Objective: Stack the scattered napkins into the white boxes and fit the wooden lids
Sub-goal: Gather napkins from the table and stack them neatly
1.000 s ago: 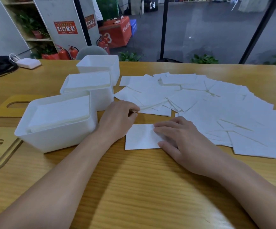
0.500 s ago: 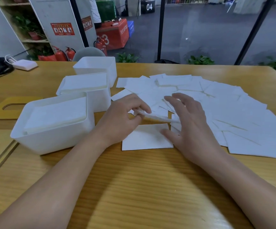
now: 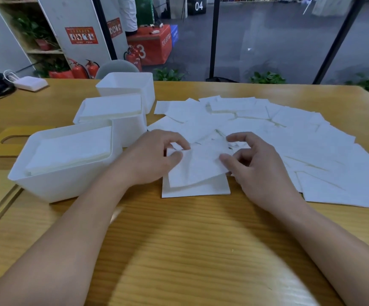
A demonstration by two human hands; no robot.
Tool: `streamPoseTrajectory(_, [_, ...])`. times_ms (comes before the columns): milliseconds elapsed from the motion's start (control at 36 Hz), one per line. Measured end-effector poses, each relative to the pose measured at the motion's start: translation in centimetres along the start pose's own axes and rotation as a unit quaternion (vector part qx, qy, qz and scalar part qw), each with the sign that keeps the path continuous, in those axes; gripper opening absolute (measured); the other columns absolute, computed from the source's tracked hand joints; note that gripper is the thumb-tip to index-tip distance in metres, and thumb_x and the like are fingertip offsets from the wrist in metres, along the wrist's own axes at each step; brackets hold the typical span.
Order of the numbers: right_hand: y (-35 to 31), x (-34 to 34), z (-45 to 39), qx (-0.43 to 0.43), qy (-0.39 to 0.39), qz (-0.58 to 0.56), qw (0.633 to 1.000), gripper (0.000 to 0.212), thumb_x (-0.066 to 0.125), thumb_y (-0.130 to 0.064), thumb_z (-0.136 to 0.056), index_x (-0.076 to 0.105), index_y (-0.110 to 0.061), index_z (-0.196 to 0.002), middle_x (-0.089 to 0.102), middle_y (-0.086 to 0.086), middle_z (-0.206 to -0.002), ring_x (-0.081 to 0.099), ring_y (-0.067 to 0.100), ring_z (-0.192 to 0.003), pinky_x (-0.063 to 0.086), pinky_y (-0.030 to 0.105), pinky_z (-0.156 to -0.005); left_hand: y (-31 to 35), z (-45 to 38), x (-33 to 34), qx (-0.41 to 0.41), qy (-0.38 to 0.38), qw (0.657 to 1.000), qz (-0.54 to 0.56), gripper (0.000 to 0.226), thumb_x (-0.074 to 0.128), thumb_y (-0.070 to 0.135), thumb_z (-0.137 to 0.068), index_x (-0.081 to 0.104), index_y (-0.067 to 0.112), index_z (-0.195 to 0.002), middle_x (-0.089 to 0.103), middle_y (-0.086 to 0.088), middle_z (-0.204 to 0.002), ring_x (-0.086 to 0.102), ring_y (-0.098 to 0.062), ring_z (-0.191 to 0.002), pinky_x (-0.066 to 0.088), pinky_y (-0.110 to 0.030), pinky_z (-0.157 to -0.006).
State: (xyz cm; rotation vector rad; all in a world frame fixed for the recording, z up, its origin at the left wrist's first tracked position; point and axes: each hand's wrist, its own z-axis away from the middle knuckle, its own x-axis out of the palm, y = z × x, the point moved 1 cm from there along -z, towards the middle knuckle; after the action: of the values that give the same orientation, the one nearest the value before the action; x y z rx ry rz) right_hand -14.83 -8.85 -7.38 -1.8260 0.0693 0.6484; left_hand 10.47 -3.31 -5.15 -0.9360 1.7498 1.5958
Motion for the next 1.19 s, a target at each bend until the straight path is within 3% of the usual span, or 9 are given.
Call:
streamPoseTrajectory(167, [0.3, 0.7, 0.5, 0.005, -0.066, 0.107, 0.992, 0.041, 0.076, -0.031, -0.097, 0.056, -0.039, -0.131, 0.073, -0.007, -0.071, 0.067, 0.008, -0.069, 0.057, 0.035, -0.077, -0.4, 0.2, 0.3, -0.037, -0.071, 0.993, -0.084, 0.026, 0.058, 0.038, -0.109, 0.061, 0.048, -0.132, 0.06, 0.022, -0.109, 0.058, 0.004, -0.093, 0.04, -0.019, -0.072])
streamPoseTrajectory(306, [0.0, 0.6, 0.7, -0.002, -0.078, 0.13, 0.988, 0.045, 0.077, -0.03, -0.094, 0.058, -0.04, -0.133, 0.072, -0.009, -0.07, 0.066, 0.008, -0.068, 0.056, 0.034, -0.073, -1.0, -0.1, 0.5, -0.031, -0.064, 0.995, -0.07, 0.023, 0.063, 0.036, -0.105, 0.059, 0.045, -0.125, 0.058, 0.008, -0.073, 0.057, -0.007, -0.07, 0.042, -0.032, -0.063])
streamPoseTrajectory(472, [0.5, 0.1, 0.5, -0.049, -0.029, 0.212, 0.976, 0.027, 0.074, -0.045, -0.092, 0.068, -0.037, -0.116, 0.062, -0.011, -0.073, 0.062, 0.005, -0.075, 0.05, 0.032, -0.069, -1.2, 0.0, 0.5, -0.04, -0.054, 0.995, -0.071, 0.029, 0.071, 0.049, -0.097, 0.06, 0.045, -0.124, 0.063, 0.007, -0.088, 0.06, -0.009, -0.077, 0.045, -0.03, -0.066])
streamPoseTrajectory(556, [0.8, 0.2, -0.2, -0.117, 0.001, 0.244, 0.963, 0.026, 0.067, -0.051, -0.097, 0.074, -0.033, -0.115, 0.064, -0.017, -0.1, 0.056, 0.005, -0.095, 0.045, 0.032, -0.085, -1.2, -0.2, 0.6, -0.037, -0.033, 0.997, -0.056, 0.022, 0.072, 0.053, -0.096, 0.065, 0.041, -0.113, 0.061, 0.009, -0.092, 0.059, -0.01, -0.078, 0.05, -0.031, -0.071])
streamPoseTrajectory(639, [1.3, 0.8, -0.7, -0.141, -0.044, 0.29, 0.946, 0.037, 0.058, -0.057, -0.102, 0.076, -0.032, -0.124, 0.062, -0.014, -0.143, 0.049, 0.017, -0.129, 0.037, 0.042, -0.109, -1.1, -0.4, 0.9, -0.021, 0.018, 0.999, -0.046, 0.008, 0.068, 0.045, -0.102, 0.07, 0.038, -0.102, 0.06, 0.01, -0.098, 0.061, -0.009, -0.083, 0.054, -0.034, -0.079])
streamPoseTrajectory(750, [1.8, 1.4, -1.1, -0.119, -0.111, 0.346, 0.924, 0.06, 0.038, -0.07, -0.1, 0.066, -0.036, -0.14, 0.045, -0.014, -0.165, 0.037, 0.018, -0.141, 0.025, 0.043, -0.116, -1.0, -0.6, 1.6, -0.007, 0.023, 0.998, -0.055, 0.011, 0.064, 0.038, -0.106, 0.074, 0.035, -0.102, 0.062, 0.015, -0.104, 0.06, -0.004, -0.092, 0.05, -0.028, -0.083])
streamPoseTrajectory(1000, [1.6, 1.7, -1.4, -0.145, -0.127, 0.386, 0.902, 0.069, 0.026, -0.07, -0.102, 0.061, -0.025, -0.141, 0.048, -0.014, -0.158, 0.037, 0.017, -0.136, 0.023, 0.041, -0.118, -1.6, -1.0, 2.5, 0.007, 0.064, 0.997, -0.042, 0.025, 0.071, 0.033, -0.103, 0.071, 0.036, -0.128, 0.064, 0.02, -0.115, 0.058, 0.0, -0.105, 0.044, -0.02, -0.089])
streamPoseTrajectory(1111, [1.1, 0.8, -1.2, -0.208, -0.107, 0.341, 0.911, 0.058, 0.044, -0.062, -0.104, 0.07, -0.022, -0.137, 0.06, -0.012, -0.147, 0.041, 0.014, -0.133, 0.022, 0.037, -0.119, -1.2, -1.1, 2.9, 0.033, 0.065, 0.997, -0.031, 0.034, 0.078, 0.035, -0.098, 0.07, 0.038, -0.131, 0.061, 0.022, -0.119, 0.055, -0.002, -0.113, 0.043, -0.019, -0.096])
streamPoseTrajectory(1194, [0.8, 0.4, -1.1, -0.258, -0.031, 0.303, 0.917, 0.036, 0.065, -0.048, -0.1, 0.079, -0.021, -0.12, 0.071, -0.012, -0.127, 0.053, 0.017, -0.123, 0.029, 0.037, -0.115, -1.0, -1.2, 3.2, 0.054, 0.068, 0.995, -0.043, 0.017, 0.077, 0.035, -0.099, 0.075, 0.039, -0.115, 0.06, 0.023, -0.116, 0.049, -0.001, -0.113, 0.039, -0.017, -0.096])
